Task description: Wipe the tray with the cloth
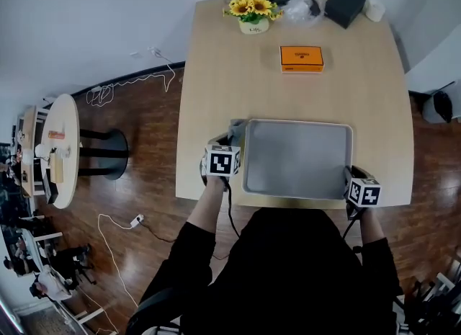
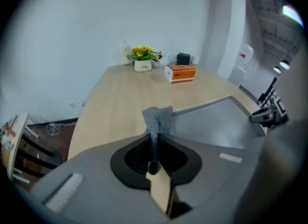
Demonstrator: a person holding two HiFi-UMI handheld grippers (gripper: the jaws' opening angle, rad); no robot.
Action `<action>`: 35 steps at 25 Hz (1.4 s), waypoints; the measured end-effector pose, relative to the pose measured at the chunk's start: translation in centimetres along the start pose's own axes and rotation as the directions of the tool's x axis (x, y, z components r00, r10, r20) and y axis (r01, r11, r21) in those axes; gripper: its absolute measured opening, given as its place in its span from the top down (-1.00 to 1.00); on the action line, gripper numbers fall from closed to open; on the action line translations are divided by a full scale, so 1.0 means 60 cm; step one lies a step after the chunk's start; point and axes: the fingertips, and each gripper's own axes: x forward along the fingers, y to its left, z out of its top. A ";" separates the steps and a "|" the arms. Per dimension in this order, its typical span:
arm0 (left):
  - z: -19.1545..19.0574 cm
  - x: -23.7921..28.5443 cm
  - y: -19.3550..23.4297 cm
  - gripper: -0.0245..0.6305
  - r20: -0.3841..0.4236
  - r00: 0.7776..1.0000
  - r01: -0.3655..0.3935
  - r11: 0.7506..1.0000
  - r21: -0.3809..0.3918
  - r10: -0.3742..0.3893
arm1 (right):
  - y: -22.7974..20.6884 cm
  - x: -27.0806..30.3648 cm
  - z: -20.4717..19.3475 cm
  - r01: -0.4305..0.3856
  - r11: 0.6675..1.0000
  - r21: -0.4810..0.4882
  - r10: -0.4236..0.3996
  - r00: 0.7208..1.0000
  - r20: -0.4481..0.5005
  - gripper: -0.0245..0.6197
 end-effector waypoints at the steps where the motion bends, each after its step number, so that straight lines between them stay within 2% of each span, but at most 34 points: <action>1: 0.015 0.015 -0.020 0.92 -0.001 1.000 0.007 0.998 0.056 -0.007 | 0.000 0.000 0.000 -0.003 1.000 0.003 0.003 1.000 0.003 0.64; 3: 0.034 0.052 -0.054 0.92 -0.028 1.000 0.001 0.984 0.178 0.004 | 0.002 -0.001 0.000 -0.007 1.000 0.009 0.007 1.000 0.009 0.64; 5: 0.042 0.083 -0.075 0.92 -0.060 0.998 -0.015 0.968 0.250 0.031 | 0.006 -0.002 -0.002 -0.011 1.000 0.014 0.011 1.000 0.014 0.64; 7: 0.045 0.101 -0.092 0.92 -0.092 0.996 0.003 0.969 0.247 0.020 | 0.011 -0.002 -0.003 -0.014 1.000 0.014 0.014 1.000 0.021 0.64; 10: 0.054 0.117 -0.135 0.92 -0.132 0.989 0.085 0.982 0.167 -0.063 | 0.013 -0.002 0.001 -0.020 1.000 0.016 0.020 0.999 0.038 0.64; 11: 0.060 0.121 -0.151 0.92 -0.131 0.989 0.095 0.982 0.165 -0.074 | 0.014 -0.002 0.002 -0.024 1.000 0.021 0.023 0.999 0.046 0.64; 13: 0.076 0.129 -0.193 0.92 -0.127 0.987 0.123 0.972 0.200 -0.098 | 0.014 -0.004 0.001 -0.029 0.999 0.031 0.027 0.998 0.060 0.64; 15: 0.094 0.139 -0.254 0.92 -0.131 0.980 0.177 0.952 0.251 -0.148 | 0.014 -0.005 0.001 -0.035 0.999 0.036 0.033 0.997 0.071 0.64; 19: 0.121 0.159 -0.410 0.92 -0.154 0.954 0.296 0.879 0.373 -0.256 | 0.013 -0.004 0.001 -0.060 0.997 0.043 0.056 0.994 0.092 0.64; 22: 0.135 0.169 -0.537 0.92 -0.182 0.927 0.376 0.802 0.465 -0.329 | 0.013 -0.003 0.002 -0.076 0.996 0.046 0.071 0.992 0.106 0.64; 25: 0.139 0.173 -0.632 0.92 -0.211 0.912 0.408 0.711 0.572 -0.353 | 0.012 -0.003 0.003 -0.084 0.996 0.036 0.080 0.991 0.107 0.64; 27: 0.136 0.174 -0.657 0.92 -0.213 0.914 0.399 0.675 0.621 -0.344 | 0.011 -0.002 0.003 -0.088 0.996 0.027 0.085 0.991 0.103 0.64; 28: 0.133 0.172 -0.660 0.92 -0.213 0.915 0.398 0.668 0.629 -0.343 | 0.011 -0.002 0.002 -0.090 0.996 0.023 0.087 0.991 0.100 0.64; 30: 0.123 0.166 -0.655 0.92 -0.226 0.906 0.417 0.674 0.610 -0.357 | 0.009 -0.005 -0.002 -0.092 0.996 0.018 0.090 0.992 0.089 0.64; 33: 0.107 0.149 -0.617 0.91 -0.238 0.899 0.436 0.702 0.563 -0.368 | 0.004 -0.008 -0.004 -0.091 0.996 0.011 0.090 0.993 0.075 0.64; 35: 0.092 0.137 -0.563 0.91 -0.220 0.910 0.413 0.729 0.546 -0.351 | 0.001 -0.009 -0.003 -0.089 0.996 0.009 0.088 0.994 0.071 0.63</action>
